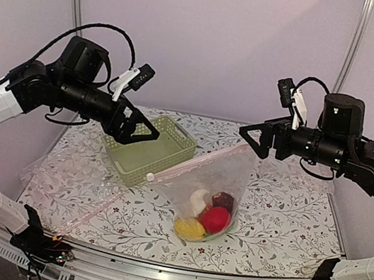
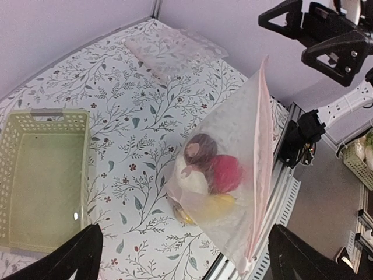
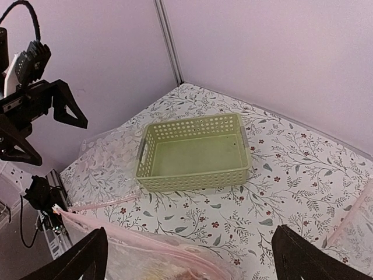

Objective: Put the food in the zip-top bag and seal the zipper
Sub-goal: Zip the zipper at the center of the board, then reset both arms

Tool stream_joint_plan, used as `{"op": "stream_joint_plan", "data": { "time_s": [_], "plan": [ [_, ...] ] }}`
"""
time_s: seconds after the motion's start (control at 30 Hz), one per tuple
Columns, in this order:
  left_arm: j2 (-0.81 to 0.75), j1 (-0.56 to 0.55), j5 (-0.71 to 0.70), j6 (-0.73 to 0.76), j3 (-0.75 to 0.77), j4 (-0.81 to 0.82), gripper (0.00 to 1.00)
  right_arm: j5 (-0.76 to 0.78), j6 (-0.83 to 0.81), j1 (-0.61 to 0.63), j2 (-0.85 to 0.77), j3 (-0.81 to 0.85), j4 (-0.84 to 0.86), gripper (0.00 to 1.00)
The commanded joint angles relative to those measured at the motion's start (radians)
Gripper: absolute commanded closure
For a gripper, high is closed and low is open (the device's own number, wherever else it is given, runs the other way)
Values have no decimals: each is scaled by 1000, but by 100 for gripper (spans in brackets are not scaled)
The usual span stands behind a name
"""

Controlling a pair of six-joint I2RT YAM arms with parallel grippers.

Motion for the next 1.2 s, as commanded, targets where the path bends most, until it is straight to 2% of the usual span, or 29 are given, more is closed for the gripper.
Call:
{"op": "stream_joint_plan", "data": {
  "time_s": [0.0,0.17,0.33,0.47,0.77,0.97,1.07,1.17],
  "plan": [
    [18,80,-65,-58,7,45,0,199,74,-26,16,70,-69,1],
    [29,160,-241,-35,-28,86,0,184,131,-157,34,73,-101,1],
    [4,314,-275,-53,-135,212,0,111,155,-305,51,38,-114,1],
    [-20,440,-364,-55,-257,326,0,73,171,-425,61,-31,-109,1],
    [-115,774,-295,-209,-555,579,0,61,168,-657,9,-252,-6,1],
    [-249,803,-613,-184,-765,749,0,140,145,-754,-80,-428,174,1],
    [-315,803,-685,-172,-890,900,0,200,121,-767,-126,-542,312,1],
    [-334,802,-698,-150,-998,1052,0,243,67,-769,-186,-663,478,1]
  ]
}}
